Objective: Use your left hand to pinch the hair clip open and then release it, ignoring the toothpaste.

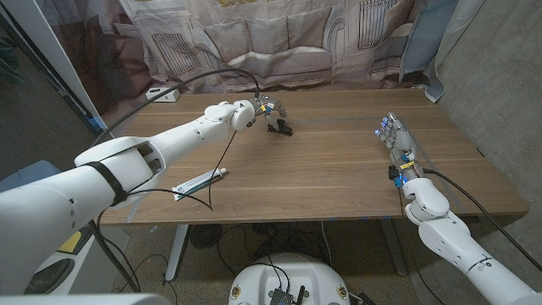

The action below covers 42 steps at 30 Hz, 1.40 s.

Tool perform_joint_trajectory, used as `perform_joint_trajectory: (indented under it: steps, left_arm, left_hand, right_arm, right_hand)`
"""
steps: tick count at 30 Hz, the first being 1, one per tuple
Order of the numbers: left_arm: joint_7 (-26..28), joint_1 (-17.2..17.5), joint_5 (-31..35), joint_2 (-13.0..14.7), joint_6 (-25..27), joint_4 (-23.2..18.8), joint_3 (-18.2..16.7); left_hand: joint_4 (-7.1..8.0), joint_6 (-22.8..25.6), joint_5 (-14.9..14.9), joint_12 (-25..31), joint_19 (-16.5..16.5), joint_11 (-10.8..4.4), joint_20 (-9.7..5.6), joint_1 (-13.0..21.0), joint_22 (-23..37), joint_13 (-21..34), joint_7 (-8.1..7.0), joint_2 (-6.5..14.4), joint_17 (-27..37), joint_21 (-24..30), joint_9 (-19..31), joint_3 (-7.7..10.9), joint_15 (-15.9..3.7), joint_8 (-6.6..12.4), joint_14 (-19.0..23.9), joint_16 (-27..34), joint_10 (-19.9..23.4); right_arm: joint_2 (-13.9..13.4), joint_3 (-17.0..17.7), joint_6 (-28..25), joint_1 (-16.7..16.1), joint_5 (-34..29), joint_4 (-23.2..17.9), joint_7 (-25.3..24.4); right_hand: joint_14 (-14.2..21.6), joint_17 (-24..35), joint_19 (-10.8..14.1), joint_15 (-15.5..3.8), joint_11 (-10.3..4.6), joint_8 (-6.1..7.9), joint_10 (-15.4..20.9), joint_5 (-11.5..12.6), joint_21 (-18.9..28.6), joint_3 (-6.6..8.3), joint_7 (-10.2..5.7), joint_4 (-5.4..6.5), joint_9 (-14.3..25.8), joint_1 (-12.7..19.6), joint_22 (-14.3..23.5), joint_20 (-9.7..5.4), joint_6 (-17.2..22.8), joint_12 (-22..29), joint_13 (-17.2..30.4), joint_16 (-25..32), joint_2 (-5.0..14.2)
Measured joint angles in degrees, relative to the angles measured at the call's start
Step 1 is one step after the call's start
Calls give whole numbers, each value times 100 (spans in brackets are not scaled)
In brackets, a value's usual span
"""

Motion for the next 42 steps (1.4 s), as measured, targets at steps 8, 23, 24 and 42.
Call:
perform_joint_trajectory:
  steps: [8, 23, 24, 42]
  left_arm:
    - [8, 0, -63, -37, 6, 83, 7]
    - [24, -5, -191, -79, -40, 174, 16]
    - [27, -5, -198, -79, -44, 175, 16]
    - [54, 28, -286, -106, -51, 194, 19]
  left_hand:
    - [0, 165, -15, 25, 47, 47, 47, 31, 0, 0, 19, 31, 0, 0, 0, 0, 19, 0, 19, 0, 191]
    - [0, 466, -59, 45, 131, 4, 131, 144, 0, -1, 17, 143, 0, 0, 0, 0, -19, 49, 179, 0, 450]
    - [0, 488, -59, 45, 132, 18, 131, 143, 0, -1, -3, 143, 0, 0, 0, 0, 0, 49, 204, 0, 465]
    - [0, 662, -116, 45, 223, 23, 165, 185, 0, 26, 5, 185, 0, 0, 0, 0, -11, 47, 298, 0, 623]
  right_arm:
    - [-7, -16, -28, 20, 11, 12, 3]
    - [-35, -26, -66, 36, 32, 19, 21]
    - [-38, -26, -68, 36, 34, 19, 22]
    - [-75, -10, -109, 0, 76, -13, 37]
  right_hand:
    - [0, 0, 0, 0, 0, 0, 0, 0, 0, 0, 0, 0, 0, 0, 0, 0, 0, 0, 0, 0, 0]
    - [0, 0, 0, 0, 0, 0, 0, 0, 0, 0, 0, 0, 0, 0, 0, 0, 0, 0, 0, 0, 0]
    - [0, 0, 0, 0, 0, 0, 0, 0, 0, 0, 0, 0, 0, 0, 0, 0, 0, 0, 0, 0, 0]
    - [0, 0, 0, 0, 0, 0, 0, 0, 0, -41, -22, -6, 0, 0, 0, -1, 21, 0, 0, 0, 0]
